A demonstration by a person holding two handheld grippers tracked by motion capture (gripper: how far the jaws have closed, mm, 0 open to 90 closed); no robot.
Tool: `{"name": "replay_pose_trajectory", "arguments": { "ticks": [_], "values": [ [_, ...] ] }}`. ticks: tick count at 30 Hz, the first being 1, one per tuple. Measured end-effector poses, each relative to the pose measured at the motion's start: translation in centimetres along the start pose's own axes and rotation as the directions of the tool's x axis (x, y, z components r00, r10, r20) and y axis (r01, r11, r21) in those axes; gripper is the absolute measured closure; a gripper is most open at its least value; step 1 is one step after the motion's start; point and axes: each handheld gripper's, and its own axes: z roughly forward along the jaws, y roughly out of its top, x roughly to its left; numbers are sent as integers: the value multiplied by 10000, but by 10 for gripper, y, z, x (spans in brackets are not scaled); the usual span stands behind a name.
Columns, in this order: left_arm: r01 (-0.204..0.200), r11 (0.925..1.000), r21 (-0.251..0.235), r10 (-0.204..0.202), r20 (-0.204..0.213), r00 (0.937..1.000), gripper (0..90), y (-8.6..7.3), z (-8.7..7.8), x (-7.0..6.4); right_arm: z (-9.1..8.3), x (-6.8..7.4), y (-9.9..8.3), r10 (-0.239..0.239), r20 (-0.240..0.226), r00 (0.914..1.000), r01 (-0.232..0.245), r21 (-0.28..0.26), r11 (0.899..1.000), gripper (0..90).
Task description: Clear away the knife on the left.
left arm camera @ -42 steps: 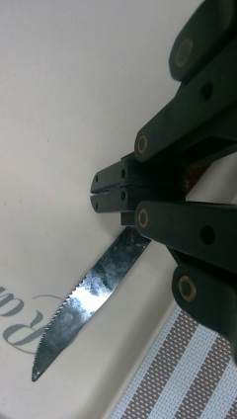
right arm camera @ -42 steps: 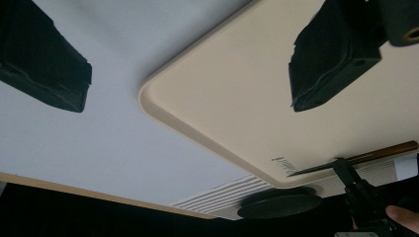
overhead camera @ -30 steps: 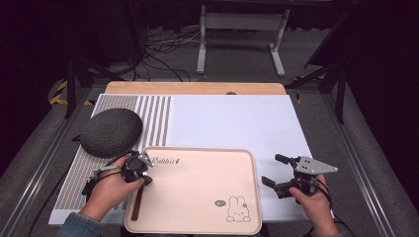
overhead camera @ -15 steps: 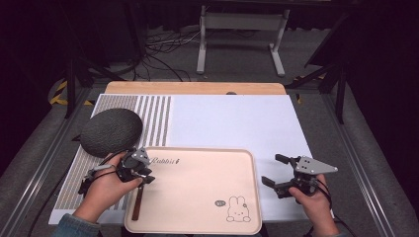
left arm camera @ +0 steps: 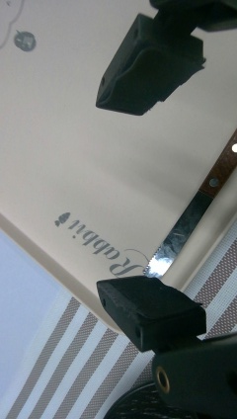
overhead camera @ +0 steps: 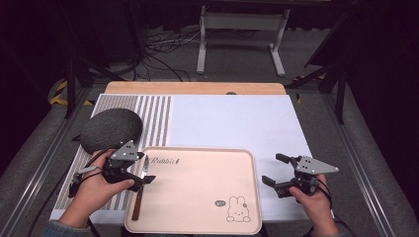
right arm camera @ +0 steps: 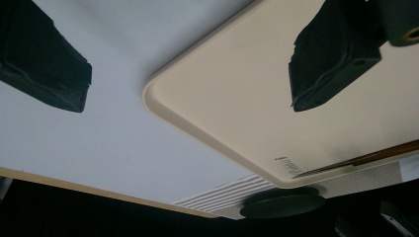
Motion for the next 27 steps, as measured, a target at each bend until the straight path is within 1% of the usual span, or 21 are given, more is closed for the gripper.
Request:
{"name": "replay_pose_trajectory", "arguments": {
  "ticks": [2,3,4,5,7,10,12,13,14,16,17,18,19,20,22,25,27],
  "values": [
    [162,9990,-420,-158,111,9998,126,-3,-4,1,0,0,0,3,11,10000,-3,-17,10000,37],
    [191,9983,-557,-187,87,9998,123,-5,-6,2,0,0,0,5,6,10000,-5,-36,10000,36],
    [196,9976,-662,-187,147,9997,107,-6,-8,2,0,0,0,3,8,10000,-3,-33,10000,36],
    [134,9969,-770,-130,53,9999,90,-8,-10,2,0,0,0,1,3,10000,-1,-36,10000,35],
    [-31,9950,-999,22,-88,10000,83,-12,-15,2,0,0,0,1,6,10000,-1,-47,10000,35],
    [146,9888,-1482,-143,33,9999,68,-19,-21,3,-1,0,0,8,14,10000,-8,-73,10000,35],
    [127,9865,-1633,-144,-95,9999,57,-24,-23,3,-1,0,0,19,20,10000,-19,-80,10000,34],
    [45,9836,-1803,-100,-299,9995,54,-27,-26,4,-1,0,0,12,17,10000,-12,-89,10000,34],
    [50,9808,-1950,-122,-357,9993,53,-31,-27,4,-1,1,0,-9,13,10000,9,-100,9999,34],
    [92,9709,-2392,-222,-518,9984,49,-39,-31,5,-1,1,1,-25,20,10000,25,-107,9999,34],
    [52,9675,-2527,-213,-609,9979,49,-42,-33,5,-1,1,1,-19,36,10000,20,-126,9999,34],
    [79,9639,-2663,-282,-723,9970,49,-46,-35,4,-1,1,1,-10,15,10000,11,-152,9999,34],
    [61,9587,-2845,-333,-908,9953,48,-50,-37,3,-1,1,1,1,25,10000,0,-165,9999,33],
    [61,9587,-2845,-333,-908,9953,46,-50,-37,3,-1,1,1,-1,36,10000,1,-181,9998,34],
    [60,9494,-3140,-421,-1084,9932,43,-58,-41,2,-1,1,1,-2,29,10000,2,-178,9998,33],
    [104,9412,-3378,-560,-1255,9905,42,-69,-44,1,-1,1,1,-35,33,10000,36,-209,9998,32],
    [157,9375,-3477,-639,-1274,9898,42,-76,-44,2,-1,1,1,-74,47,10000,75,-184,9998,31]
  ]
}}
